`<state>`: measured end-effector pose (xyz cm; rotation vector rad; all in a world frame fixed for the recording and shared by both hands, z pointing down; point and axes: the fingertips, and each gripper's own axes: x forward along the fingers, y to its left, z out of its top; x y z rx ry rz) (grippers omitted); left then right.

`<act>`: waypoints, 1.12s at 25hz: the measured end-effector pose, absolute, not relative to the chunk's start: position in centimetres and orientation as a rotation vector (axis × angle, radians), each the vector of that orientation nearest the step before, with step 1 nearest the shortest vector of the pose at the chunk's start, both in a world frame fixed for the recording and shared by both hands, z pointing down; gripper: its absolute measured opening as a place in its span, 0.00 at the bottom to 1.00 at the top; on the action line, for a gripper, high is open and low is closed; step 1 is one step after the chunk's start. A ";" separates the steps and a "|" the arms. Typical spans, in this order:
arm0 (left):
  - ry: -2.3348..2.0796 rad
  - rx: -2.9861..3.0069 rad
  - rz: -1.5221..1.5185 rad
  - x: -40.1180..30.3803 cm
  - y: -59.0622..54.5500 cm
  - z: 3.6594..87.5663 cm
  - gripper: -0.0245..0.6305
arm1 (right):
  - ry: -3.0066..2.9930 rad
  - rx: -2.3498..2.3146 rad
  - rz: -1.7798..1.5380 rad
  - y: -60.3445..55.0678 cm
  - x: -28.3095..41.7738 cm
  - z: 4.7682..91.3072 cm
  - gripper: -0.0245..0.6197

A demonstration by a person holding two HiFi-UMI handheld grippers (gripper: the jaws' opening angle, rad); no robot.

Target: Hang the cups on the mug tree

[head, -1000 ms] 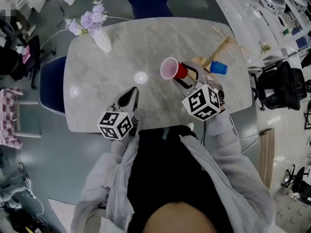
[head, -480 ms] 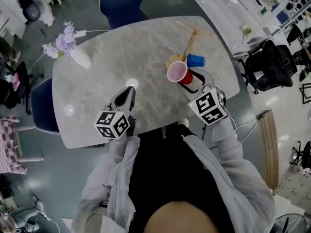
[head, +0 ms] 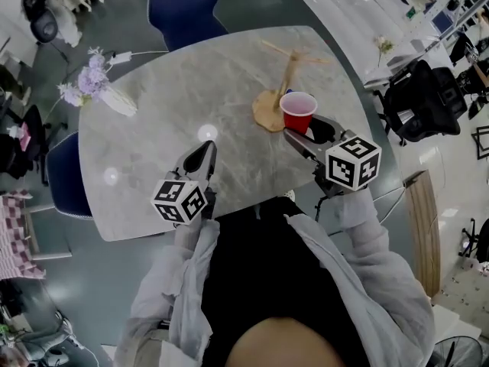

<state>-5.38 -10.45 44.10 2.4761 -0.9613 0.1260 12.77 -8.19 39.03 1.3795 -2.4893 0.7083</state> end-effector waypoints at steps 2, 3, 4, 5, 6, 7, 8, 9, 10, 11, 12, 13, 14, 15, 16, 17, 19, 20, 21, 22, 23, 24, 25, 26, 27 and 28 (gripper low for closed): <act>-0.967 2.472 0.126 -5.3 -10.8 44.0 0.04 | -2.469 1.388 0.724 -8.5 14.5 38.3 0.43; -0.971 2.470 0.124 -5.4 -11.0 44.0 0.04 | -2.450 1.386 0.722 -8.7 15.4 38.0 0.43; -0.976 2.467 0.121 -5.3 -11.2 43.9 0.04 | -2.423 1.379 0.714 -8.8 16.4 37.9 0.43; -0.980 2.465 0.118 -5.3 -11.3 43.9 0.04 | -2.390 1.368 0.699 -8.8 17.4 37.8 0.43; -0.983 2.463 0.115 -5.2 -11.4 43.8 0.04 | -2.354 1.353 0.684 -8.9 18.5 37.8 0.43; -0.985 2.462 0.113 -5.2 -11.5 43.8 0.04 | -2.321 1.336 0.669 -9.0 19.4 37.7 0.43; -0.986 2.461 0.111 -5.1 -11.6 43.9 0.04 | -2.292 1.316 0.656 -9.1 20.3 37.7 0.43; -0.987 2.459 0.108 -5.0 -11.7 44.0 0.04 | -2.267 1.292 0.645 -9.2 21.0 37.6 0.43; -0.987 2.457 0.104 -4.9 -11.7 44.1 0.04 | -2.244 1.263 0.635 -9.4 21.6 37.5 0.43; -0.987 2.455 0.100 -4.9 -11.7 44.1 0.04 | -2.219 1.230 0.625 -9.5 22.2 37.5 0.43; -0.988 2.453 0.095 -4.9 -11.8 44.1 0.04 | -2.194 1.192 0.616 -9.6 22.6 37.5 0.43; -0.989 2.450 0.091 -5.0 -11.8 44.1 0.04 | -2.167 1.150 0.608 -9.7 22.9 37.4 0.43; -0.990 2.447 0.086 -5.0 -11.9 44.1 0.04 | -2.140 1.106 0.600 -9.8 23.2 37.3 0.43; -0.992 2.443 0.081 -5.1 -11.9 44.2 0.04 | -2.112 1.063 0.591 -9.8 23.5 37.1 0.43; -0.993 2.439 0.076 -5.2 -12.0 44.3 0.04 | -2.083 1.023 0.582 -9.9 23.8 36.9 0.43; -0.995 2.436 0.071 -5.3 -12.1 44.4 0.04 | -2.053 0.987 0.573 -10.1 24.0 36.7 0.44; -1.001 2.428 0.060 -5.7 -12.4 44.6 0.04 | -1.992 0.919 0.560 -10.4 24.4 36.4 0.44; -1.005 2.423 0.053 -6.0 -12.5 44.7 0.04 | -1.963 0.887 0.558 -10.6 24.5 36.3 0.44; -1.008 2.417 0.045 -6.2 -12.6 44.8 0.04 | -1.938 0.857 0.558 -10.8 24.6 36.1 0.44; -1.010 2.412 0.036 -6.4 -12.7 45.0 0.04 | -1.915 0.828 0.561 -11.0 24.6 35.8 0.44; -1.013 2.407 0.028 -6.6 -12.8 45.1 0.04 | -1.894 0.799 0.564 -11.2 24.7 35.4 0.44; -1.016 2.402 0.022 -6.8 -12.9 45.2 0.04 | -1.872 0.769 0.566 -11.4 24.7 35.1 0.44; -1.020 2.397 0.015 -7.0 -13.0 45.3 0.04 | -1.846 0.737 0.568 -11.7 24.8 34.8 0.44; -1.024 2.391 0.009 -7.3 -13.1 45.4 0.04 | -1.815 0.704 0.566 -12.0 24.9 34.6 0.44; -1.027 2.385 0.001 -7.4 -13.1 45.5 0.04 | -1.780 0.672 0.562 -12.2 25.0 34.4 0.44; -1.029 2.379 -0.008 -7.6 -13.2 45.7 0.04 | -1.743 0.643 0.553 -12.5 25.2 34.2 0.44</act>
